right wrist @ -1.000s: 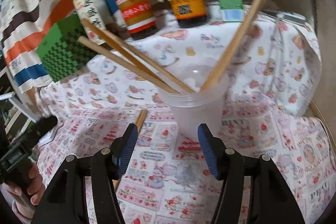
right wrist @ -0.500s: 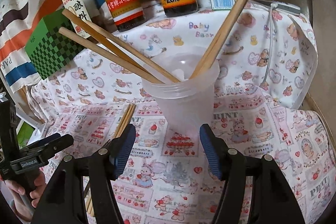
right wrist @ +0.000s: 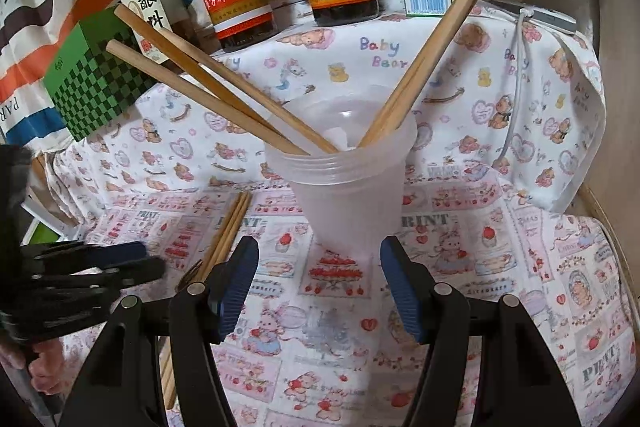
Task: Organize utensils
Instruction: 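Lower the left tool onto a chopstick and close it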
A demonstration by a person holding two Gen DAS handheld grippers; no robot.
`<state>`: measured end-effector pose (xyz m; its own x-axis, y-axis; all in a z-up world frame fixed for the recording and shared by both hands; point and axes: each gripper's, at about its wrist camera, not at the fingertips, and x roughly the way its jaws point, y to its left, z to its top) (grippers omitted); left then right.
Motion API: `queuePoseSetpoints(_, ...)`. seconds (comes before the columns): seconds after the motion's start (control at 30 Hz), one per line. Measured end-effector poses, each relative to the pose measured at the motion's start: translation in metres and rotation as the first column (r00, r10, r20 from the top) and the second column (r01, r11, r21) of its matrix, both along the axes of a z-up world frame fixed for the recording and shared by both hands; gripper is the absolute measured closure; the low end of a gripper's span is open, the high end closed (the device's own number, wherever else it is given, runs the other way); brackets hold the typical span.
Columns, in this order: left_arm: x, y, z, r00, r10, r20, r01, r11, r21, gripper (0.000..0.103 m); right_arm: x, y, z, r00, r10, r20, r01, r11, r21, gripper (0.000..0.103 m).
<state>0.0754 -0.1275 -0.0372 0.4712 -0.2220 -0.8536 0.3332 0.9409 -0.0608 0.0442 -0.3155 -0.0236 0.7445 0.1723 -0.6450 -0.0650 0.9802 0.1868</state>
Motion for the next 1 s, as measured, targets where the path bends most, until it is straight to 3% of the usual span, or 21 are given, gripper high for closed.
queuePoseSetpoints(0.07, 0.007, -0.003, -0.008, 1.0, 0.021, -0.012, -0.02, 0.999, 0.027, 0.082, -0.001, 0.001, 0.001, 1.0, 0.003, 0.002, -0.003, 1.0, -0.006, 0.037)
queuePoseSetpoints(0.2, 0.014, 0.0, -0.02, 0.999, 0.025, -0.042, -0.024, 0.999, 0.025, 0.084, 0.0, -0.004, 0.002, 1.0, -0.008, -0.004, 0.008, 1.0, 0.007, 0.037)
queuePoseSetpoints(0.37, 0.011, 0.001, -0.02, 1.0, 0.006, -0.026, -0.005, 1.0, 0.03, 0.085, 0.0, -0.01, 0.003, 1.0, -0.022, -0.008, 0.022, 0.999, 0.028, 0.037)
queuePoseSetpoints(0.6, 0.018, 0.014, -0.026, 0.999, 0.035, -0.039, -0.036, 0.999, -0.035, 0.09, 0.004, -0.008, -0.001, 0.999, -0.032, -0.028, 0.032, 0.999, 0.017, 0.037)
queuePoseSetpoints(0.73, 0.017, 0.025, -0.023, 0.999, 0.055, 0.001, -0.055, 0.998, -0.021, 0.092, 0.004, -0.008, -0.002, 0.999, -0.03, -0.031, 0.031, 0.999, 0.018, 0.037)
queuePoseSetpoints(1.0, 0.022, 0.029, -0.028, 0.998, 0.049, -0.039, -0.05, 0.998, -0.04, 0.093, 0.008, -0.004, -0.009, 0.998, -0.02, -0.058, 0.021, 1.0, 0.019, 0.037)
